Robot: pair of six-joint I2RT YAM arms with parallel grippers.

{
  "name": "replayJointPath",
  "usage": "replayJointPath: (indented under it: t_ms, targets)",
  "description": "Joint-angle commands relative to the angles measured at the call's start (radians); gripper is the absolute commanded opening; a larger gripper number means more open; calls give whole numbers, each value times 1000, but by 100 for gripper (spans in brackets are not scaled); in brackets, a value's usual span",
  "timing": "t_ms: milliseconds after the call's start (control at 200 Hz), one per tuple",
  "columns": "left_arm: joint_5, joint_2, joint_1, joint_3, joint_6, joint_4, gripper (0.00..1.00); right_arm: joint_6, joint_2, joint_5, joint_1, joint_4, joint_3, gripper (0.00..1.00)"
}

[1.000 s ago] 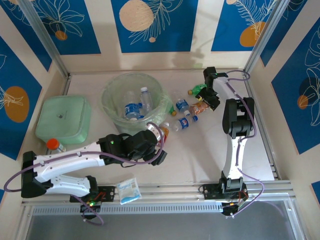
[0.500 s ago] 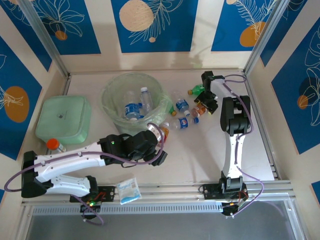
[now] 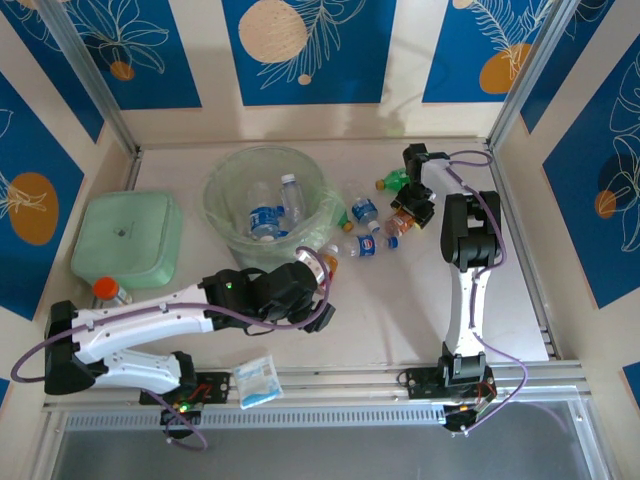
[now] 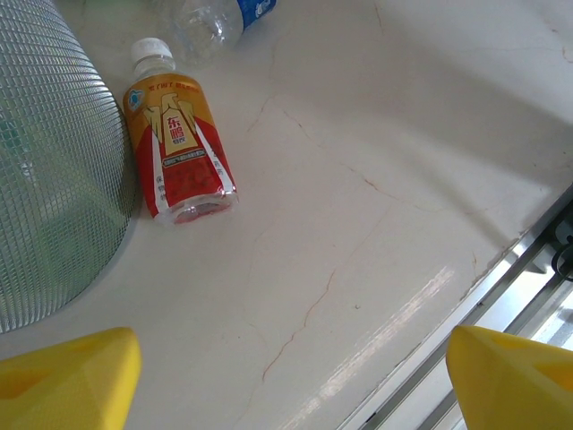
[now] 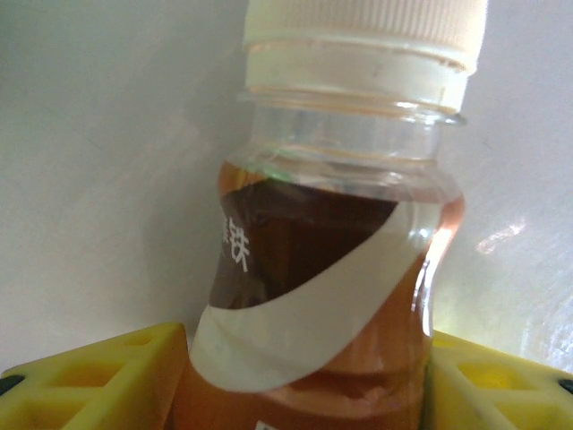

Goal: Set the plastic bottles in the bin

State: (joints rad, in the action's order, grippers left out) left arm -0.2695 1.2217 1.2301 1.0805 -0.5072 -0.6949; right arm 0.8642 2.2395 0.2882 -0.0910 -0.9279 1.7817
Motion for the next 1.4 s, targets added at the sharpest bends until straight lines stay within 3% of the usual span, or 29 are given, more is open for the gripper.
replayJointPath:
  t_ms: [0, 505, 675, 820, 1035, 1220, 1396]
  targets:
    - [1, 4, -7, -4, 2, 5, 88, -8, -41, 15, 2, -3, -37, 60]
    - [-34, 7, -7, 4, -7, 0, 88, -54, -431, 78, -46, 73, -257, 54]
    - [-54, 5, -7, 4, -12, -6, 88, -86, -615, 119, -133, 72, -269, 54]
    - [-55, 5, -7, 0, -19, -8, 88, -133, -732, 171, -247, 40, -153, 54]
    - [-51, -7, -7, -7, -31, -13, 88, -215, -771, 206, -431, 29, 69, 55]
    - [-51, -22, -7, -17, -37, -20, 88, -329, -773, 157, -585, 177, 100, 56]
    - [-53, -37, -7, -26, -40, -22, 88, -399, -677, 93, -673, 254, 159, 57]
